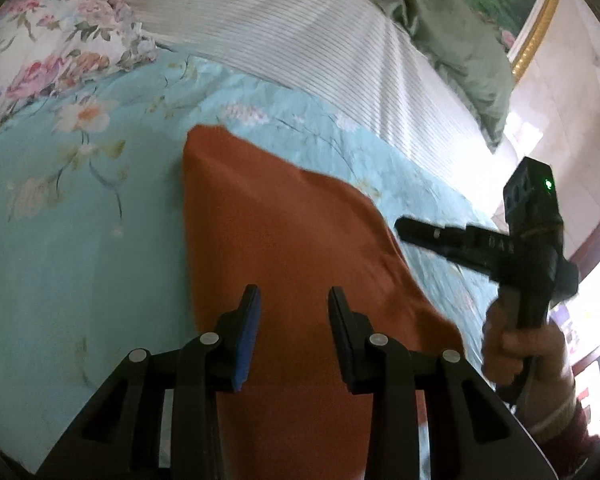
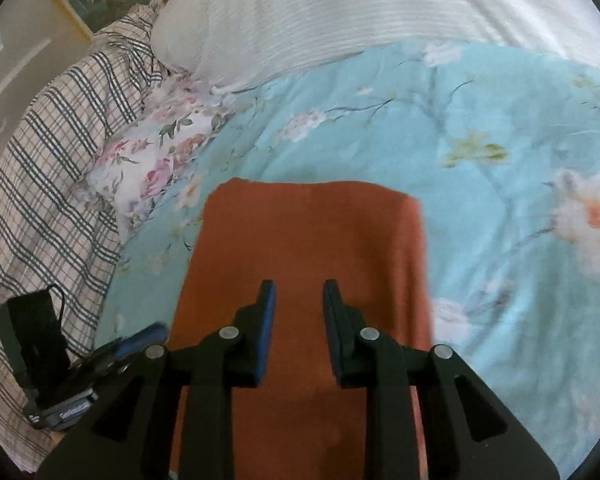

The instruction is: Fold small clothes

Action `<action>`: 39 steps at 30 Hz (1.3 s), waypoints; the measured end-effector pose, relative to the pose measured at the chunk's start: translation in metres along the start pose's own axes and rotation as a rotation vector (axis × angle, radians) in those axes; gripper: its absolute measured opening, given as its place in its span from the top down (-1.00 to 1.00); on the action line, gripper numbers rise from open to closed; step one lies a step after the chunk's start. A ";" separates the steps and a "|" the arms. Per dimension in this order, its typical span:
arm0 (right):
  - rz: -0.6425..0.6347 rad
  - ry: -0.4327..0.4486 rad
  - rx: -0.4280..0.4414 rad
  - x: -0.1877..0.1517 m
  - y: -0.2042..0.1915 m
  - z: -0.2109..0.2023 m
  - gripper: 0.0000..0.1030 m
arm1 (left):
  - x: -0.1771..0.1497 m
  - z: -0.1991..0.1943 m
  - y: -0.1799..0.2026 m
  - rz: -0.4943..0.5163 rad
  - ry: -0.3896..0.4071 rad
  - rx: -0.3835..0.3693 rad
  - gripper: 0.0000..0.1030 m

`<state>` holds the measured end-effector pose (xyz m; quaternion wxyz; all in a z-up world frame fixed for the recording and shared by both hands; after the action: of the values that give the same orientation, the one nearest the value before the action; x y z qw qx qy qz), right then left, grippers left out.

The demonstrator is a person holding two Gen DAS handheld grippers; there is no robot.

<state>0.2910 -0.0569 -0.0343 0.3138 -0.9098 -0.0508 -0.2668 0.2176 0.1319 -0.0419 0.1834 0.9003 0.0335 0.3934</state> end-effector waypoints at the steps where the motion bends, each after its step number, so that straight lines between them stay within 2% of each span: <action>1: 0.021 -0.006 -0.004 0.002 0.002 0.008 0.50 | 0.009 0.007 -0.004 -0.005 0.003 0.011 0.34; 4: 0.072 -0.019 -0.086 0.009 0.022 0.031 0.52 | 0.030 0.044 -0.023 -0.045 -0.048 -0.004 0.35; 5: 0.102 -0.016 -0.090 0.011 0.034 0.037 0.61 | 0.033 0.056 -0.029 -0.054 -0.073 0.011 0.39; 7: 0.137 0.006 -0.066 0.013 0.048 0.039 0.93 | 0.036 0.077 -0.042 -0.080 -0.123 0.060 0.86; 8: 0.138 0.017 -0.079 0.014 0.052 0.039 1.00 | 0.037 0.081 -0.046 -0.088 -0.125 0.062 0.89; 13: 0.146 0.029 -0.055 0.013 0.052 0.031 0.98 | 0.042 0.083 -0.053 -0.115 -0.123 0.046 0.90; 17: 0.111 0.016 -0.044 -0.001 0.039 0.009 0.93 | 0.030 0.057 -0.038 -0.081 -0.103 0.056 0.91; 20: 0.070 0.014 -0.013 -0.026 0.024 -0.014 0.93 | 0.014 0.027 -0.024 -0.058 -0.078 0.022 0.86; 24: 0.039 -0.005 0.003 -0.074 0.019 -0.041 0.92 | -0.024 -0.013 -0.001 -0.025 -0.064 -0.044 0.85; 28: 0.080 0.012 -0.060 -0.111 0.042 -0.055 0.92 | -0.061 -0.042 0.020 0.030 -0.059 -0.077 0.82; 30: 0.124 0.008 -0.035 -0.119 0.056 -0.052 0.93 | -0.080 -0.040 0.021 0.054 -0.089 -0.040 0.81; 32: 0.159 0.022 -0.008 -0.118 0.061 -0.052 0.93 | -0.091 -0.030 0.017 0.022 -0.116 -0.048 0.82; 34: 0.141 0.035 -0.025 -0.118 0.055 -0.053 0.93 | -0.093 -0.029 0.013 -0.017 -0.108 -0.063 0.82; 39: 0.158 0.050 -0.022 -0.122 0.057 -0.052 0.93 | -0.099 -0.029 0.019 0.010 -0.105 -0.029 0.82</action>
<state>0.1779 -0.1246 -0.0943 0.3250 -0.9075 0.0320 -0.2643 0.1272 0.1032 -0.0860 0.1959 0.9172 0.0136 0.3468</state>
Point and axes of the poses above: each gripper's, at about its wrist camera, not at the fingertips, and z roughly the way its jaws point, y to its right, x to its top, the point moved 3 cm from there along z, roughly the way its jaws point, and after that the axes turned 6 degrees about z, right-handed, at the moved point
